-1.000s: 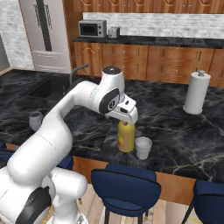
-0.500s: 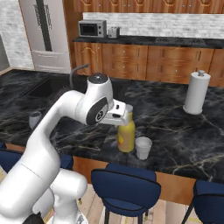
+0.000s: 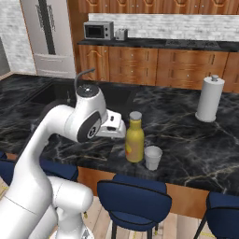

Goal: There is a wine glass and glass cup on the dining counter. Place the wine bottle next to the wine glass and the juice bottle next to the glass cup.

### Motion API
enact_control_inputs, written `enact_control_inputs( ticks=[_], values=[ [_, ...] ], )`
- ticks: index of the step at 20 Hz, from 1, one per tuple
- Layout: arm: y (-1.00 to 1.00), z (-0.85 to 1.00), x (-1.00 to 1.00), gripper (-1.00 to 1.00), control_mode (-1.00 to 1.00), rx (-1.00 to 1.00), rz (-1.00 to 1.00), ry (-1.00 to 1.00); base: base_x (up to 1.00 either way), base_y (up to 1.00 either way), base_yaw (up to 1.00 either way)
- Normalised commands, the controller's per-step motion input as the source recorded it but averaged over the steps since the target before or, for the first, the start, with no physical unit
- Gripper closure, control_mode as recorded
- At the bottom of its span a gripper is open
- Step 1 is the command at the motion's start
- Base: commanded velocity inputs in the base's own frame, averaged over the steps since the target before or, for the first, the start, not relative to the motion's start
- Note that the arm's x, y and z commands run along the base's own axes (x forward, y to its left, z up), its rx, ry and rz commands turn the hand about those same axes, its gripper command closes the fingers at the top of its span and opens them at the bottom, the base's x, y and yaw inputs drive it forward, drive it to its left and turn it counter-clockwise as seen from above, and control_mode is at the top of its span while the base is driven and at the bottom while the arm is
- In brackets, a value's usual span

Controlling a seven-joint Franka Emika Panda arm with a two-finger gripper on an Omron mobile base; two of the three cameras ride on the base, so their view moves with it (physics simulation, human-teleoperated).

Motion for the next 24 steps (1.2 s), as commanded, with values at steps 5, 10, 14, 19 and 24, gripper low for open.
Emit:
enact_control_inputs(
  ticks=[5, 10, 14, 19, 24],
  values=[
    [0.12, 0.0, -0.05, -1.0, -1.0, -0.03, 0.0, 0.0, 0.0, 0.0, 0.0],
    [0.0, 0.0, 0.0, -1.0, -1.0, 0.0, 0.0, 0.0, 0.0, 0.0, 0.0],
    [0.0, 0.0, 0.0, -1.0, -1.0, 0.0, 0.0, 0.0, 0.0, 0.0, 0.0],
    [0.0, 0.0, 0.0, -1.0, 1.0, 0.0, 0.0, 0.0, -0.06, 0.0, 0.0],
    [0.0, 0.0, 0.0, -1.0, 1.0, 0.0, 0.0, 0.0, -0.53, 0.0, 0.0]
  ],
)
